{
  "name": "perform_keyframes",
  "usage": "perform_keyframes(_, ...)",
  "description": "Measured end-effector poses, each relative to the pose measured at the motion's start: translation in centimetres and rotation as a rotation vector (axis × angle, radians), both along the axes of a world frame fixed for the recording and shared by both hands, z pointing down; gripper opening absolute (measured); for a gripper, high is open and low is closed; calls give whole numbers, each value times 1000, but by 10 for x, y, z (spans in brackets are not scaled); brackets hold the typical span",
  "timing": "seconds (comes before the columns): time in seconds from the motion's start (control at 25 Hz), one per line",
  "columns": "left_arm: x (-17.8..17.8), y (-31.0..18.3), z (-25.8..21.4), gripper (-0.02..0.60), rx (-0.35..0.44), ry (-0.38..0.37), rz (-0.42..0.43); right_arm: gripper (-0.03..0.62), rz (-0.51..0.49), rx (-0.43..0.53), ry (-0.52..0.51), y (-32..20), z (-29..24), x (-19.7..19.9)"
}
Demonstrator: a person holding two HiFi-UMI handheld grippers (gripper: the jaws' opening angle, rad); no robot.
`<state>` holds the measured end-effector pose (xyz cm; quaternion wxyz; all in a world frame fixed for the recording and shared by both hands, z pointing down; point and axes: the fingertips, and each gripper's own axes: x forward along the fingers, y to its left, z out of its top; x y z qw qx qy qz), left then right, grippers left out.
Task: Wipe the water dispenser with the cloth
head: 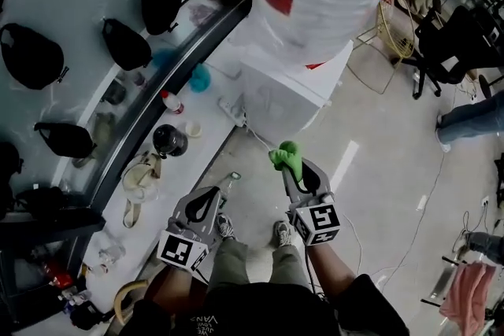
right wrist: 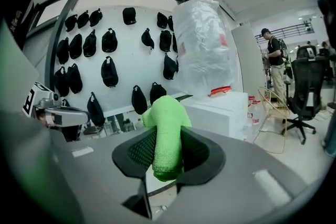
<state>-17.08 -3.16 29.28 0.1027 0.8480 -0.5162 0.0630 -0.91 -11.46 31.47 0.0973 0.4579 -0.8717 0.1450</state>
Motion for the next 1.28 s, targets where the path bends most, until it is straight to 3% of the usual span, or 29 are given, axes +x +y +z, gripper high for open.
perform_keyframes(0.52, -59, -46, 110, 2, -33, 32, 76, 114, 112, 104, 44, -103, 84, -80)
perform_keyframes(0.72, -67, -40, 145, 2, -119, 21, 134, 114, 140, 143, 40, -140, 111, -105)
perform_keyframes(1.08, -96, -45, 183, 2, -90, 44, 93, 114, 117, 203, 123, -204, 134, -138)
perform_keyframes(1.28, -90, -42, 189, 2, -77, 58, 81, 114, 83, 226, 171, -226, 133, -146)
